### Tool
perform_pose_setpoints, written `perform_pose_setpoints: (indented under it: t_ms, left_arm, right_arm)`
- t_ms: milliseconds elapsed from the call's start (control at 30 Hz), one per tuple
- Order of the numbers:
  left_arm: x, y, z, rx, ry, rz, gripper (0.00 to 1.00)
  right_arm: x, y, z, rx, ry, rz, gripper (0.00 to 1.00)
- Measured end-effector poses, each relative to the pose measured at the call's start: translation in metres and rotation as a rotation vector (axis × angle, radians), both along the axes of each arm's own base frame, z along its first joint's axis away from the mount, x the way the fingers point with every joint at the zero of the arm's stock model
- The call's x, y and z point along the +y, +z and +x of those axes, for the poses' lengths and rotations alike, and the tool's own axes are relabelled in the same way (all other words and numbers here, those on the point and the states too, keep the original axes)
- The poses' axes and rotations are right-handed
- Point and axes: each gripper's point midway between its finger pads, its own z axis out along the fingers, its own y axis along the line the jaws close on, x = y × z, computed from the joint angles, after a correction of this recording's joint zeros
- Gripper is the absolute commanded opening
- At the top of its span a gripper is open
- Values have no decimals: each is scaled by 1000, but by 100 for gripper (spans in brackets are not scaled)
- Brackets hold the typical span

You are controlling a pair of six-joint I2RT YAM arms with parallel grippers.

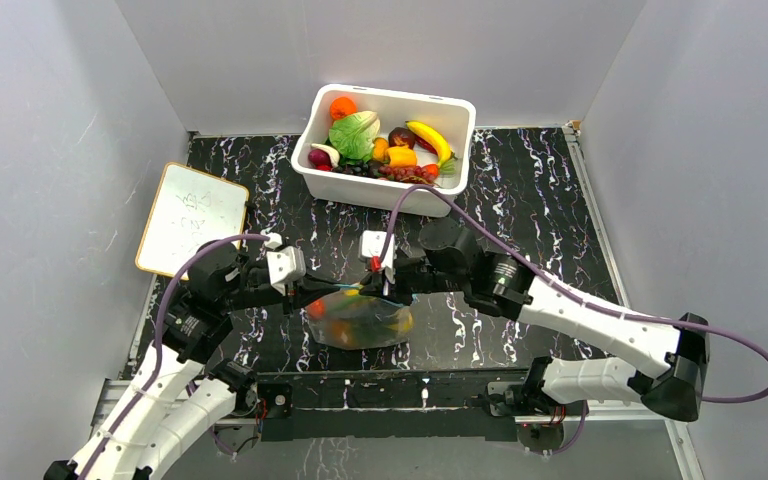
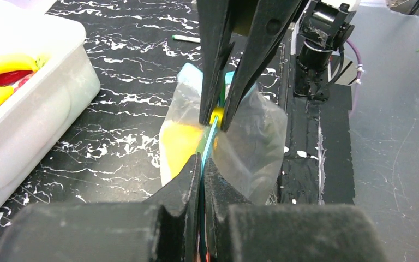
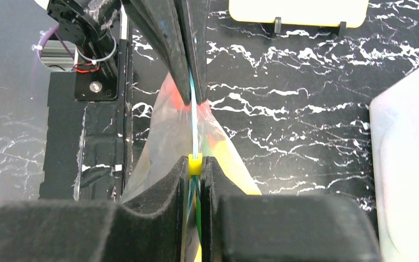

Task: Place the food in the zip-top bag and seal the zipper
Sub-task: Zip the zipper food storage bag at the center of the board.

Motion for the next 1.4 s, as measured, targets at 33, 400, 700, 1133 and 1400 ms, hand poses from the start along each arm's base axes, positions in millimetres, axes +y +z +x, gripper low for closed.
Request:
perform_pose_setpoints:
  t_ms: [33,400,700,1133,1400]
  left_arm:
    - [0,0,0,2,3,3,0]
    - [1,-1,2,19,20,11,0]
    - [-7,-6,3,75,-41,20,53]
    - [-21,-18,-9,184,-209,32,11]
    - [-19,-22,-6,141,-201,58,0]
  right_arm:
    - [-3,0,0,0,-5,-5,0]
    - [-36,7,-11,16,-42,-56,0]
    - [-33,5,-17,93,-21,-57,0]
    - [-2,-3,-10,142,32,-73,0]
    - [-4,-2,-7,153,8,-95,0]
